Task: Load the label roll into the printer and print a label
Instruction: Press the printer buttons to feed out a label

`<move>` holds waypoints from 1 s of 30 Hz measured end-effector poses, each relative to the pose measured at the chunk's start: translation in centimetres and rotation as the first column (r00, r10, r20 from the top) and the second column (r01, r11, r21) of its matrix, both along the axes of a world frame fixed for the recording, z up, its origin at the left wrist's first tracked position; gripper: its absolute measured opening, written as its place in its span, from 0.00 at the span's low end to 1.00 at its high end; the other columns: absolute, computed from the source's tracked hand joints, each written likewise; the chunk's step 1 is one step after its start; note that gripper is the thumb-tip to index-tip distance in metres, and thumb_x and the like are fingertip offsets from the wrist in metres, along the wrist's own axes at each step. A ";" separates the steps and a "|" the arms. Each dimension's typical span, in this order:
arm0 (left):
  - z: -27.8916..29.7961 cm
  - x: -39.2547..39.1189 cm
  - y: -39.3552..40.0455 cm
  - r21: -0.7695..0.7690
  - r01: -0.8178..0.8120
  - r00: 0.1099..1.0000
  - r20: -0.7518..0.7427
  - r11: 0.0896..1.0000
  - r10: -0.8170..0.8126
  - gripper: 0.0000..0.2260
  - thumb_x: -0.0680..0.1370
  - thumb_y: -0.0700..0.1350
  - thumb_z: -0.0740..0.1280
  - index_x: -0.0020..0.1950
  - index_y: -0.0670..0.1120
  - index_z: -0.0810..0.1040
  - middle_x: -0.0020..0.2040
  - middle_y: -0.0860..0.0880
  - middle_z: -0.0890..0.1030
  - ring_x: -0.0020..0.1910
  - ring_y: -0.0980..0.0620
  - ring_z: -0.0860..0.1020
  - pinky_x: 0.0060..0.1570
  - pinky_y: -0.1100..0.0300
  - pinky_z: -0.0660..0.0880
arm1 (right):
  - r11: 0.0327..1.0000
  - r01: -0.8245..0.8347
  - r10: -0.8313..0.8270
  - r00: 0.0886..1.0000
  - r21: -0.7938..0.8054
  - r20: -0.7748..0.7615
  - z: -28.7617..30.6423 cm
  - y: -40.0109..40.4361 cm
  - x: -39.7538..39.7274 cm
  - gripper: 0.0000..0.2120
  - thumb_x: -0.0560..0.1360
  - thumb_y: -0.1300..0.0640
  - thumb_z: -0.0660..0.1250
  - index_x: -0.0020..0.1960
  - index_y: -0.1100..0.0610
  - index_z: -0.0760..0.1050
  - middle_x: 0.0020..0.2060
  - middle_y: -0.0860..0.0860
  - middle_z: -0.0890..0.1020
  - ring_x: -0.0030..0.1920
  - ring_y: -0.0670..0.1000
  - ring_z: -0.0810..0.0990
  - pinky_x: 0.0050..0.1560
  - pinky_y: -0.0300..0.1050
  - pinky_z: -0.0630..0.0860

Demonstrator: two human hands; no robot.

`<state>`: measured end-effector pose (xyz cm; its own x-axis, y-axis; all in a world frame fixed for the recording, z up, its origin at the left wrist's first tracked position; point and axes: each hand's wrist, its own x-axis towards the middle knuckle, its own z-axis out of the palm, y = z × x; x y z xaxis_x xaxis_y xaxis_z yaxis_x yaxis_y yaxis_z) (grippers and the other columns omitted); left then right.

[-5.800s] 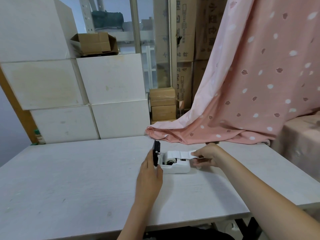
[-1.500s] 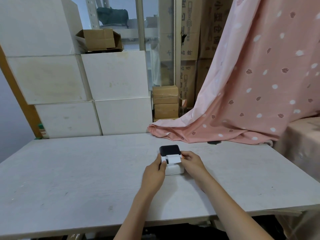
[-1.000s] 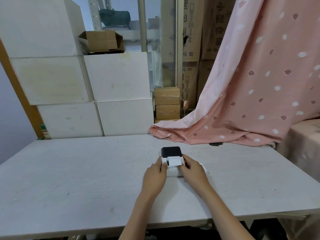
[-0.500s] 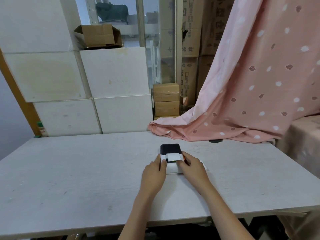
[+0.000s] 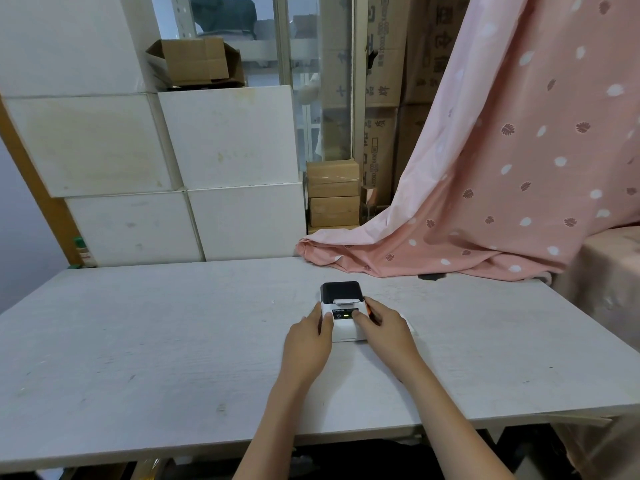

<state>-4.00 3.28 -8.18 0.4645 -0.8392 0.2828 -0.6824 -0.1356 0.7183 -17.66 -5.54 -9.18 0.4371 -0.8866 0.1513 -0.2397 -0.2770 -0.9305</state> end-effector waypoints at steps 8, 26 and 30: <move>0.2 -0.1 0.2 -0.005 0.008 1.000 -0.017 1.000 -0.008 0.14 0.84 0.50 0.54 0.62 0.53 0.76 0.36 0.49 0.80 0.38 0.49 0.79 0.43 0.50 0.77 | 1.000 0.007 -0.007 1.000 -0.003 -0.018 -0.2 -0.2 0.0 0.15 0.75 0.45 0.63 0.55 0.52 0.81 0.47 0.59 0.83 0.51 0.60 0.81 0.46 0.47 0.73; 0.0 0.0 0.1 -0.021 0.013 0.999 -0.035 1.000 -0.014 0.12 0.84 0.50 0.54 0.57 0.53 0.77 0.33 0.52 0.76 0.34 0.52 0.75 0.35 0.55 0.70 | 1.000 0.010 -0.010 1.000 -0.009 -0.004 0.1 0.1 -0.1 0.13 0.76 0.47 0.64 0.56 0.50 0.81 0.48 0.55 0.86 0.52 0.57 0.83 0.53 0.51 0.79; 0.1 -0.1 0.3 -0.037 0.010 0.999 -0.053 0.999 -0.011 0.13 0.84 0.50 0.55 0.59 0.53 0.78 0.30 0.53 0.73 0.31 0.54 0.72 0.36 0.55 0.71 | 1.000 0.006 -0.006 1.000 0.007 0.008 0.2 0.3 -0.1 0.11 0.77 0.48 0.64 0.53 0.51 0.81 0.44 0.56 0.83 0.42 0.54 0.78 0.45 0.47 0.72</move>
<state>-4.14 3.53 -8.05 0.4710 -0.8336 0.2887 -0.6442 -0.1014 0.7581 -17.79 -5.28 -9.00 0.4306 -0.8903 0.1486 -0.2343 -0.2692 -0.9341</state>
